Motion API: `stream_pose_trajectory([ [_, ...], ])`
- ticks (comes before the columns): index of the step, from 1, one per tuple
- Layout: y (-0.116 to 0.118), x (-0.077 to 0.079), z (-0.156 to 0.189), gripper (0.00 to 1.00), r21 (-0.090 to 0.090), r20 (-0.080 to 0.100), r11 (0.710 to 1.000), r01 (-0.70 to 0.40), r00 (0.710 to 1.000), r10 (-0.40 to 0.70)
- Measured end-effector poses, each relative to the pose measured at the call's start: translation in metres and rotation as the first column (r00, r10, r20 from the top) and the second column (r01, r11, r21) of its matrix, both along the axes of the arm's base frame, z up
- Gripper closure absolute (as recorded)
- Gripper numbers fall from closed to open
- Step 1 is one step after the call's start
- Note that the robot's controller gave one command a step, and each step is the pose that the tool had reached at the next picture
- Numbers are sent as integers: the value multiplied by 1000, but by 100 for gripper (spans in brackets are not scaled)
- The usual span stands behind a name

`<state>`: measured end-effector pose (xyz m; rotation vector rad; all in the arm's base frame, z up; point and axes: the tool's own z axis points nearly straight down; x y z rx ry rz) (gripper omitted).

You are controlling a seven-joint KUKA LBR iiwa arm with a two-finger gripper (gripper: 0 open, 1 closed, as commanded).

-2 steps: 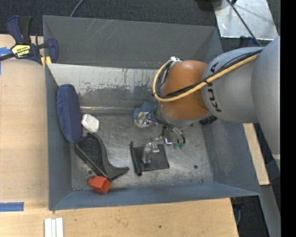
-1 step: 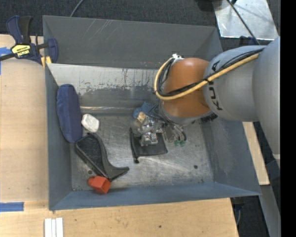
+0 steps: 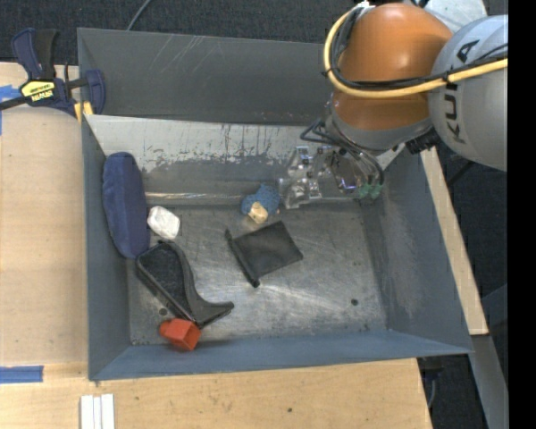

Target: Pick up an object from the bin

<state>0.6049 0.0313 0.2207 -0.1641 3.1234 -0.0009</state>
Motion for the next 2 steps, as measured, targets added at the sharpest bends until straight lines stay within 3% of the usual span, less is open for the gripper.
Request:
stream_pose_trajectory([
  [1,0,-2,-5,0,0,-10,1000,0,1000,0],
  [2,27,16,-123,0,1,-16,963,-268,963,268],
])
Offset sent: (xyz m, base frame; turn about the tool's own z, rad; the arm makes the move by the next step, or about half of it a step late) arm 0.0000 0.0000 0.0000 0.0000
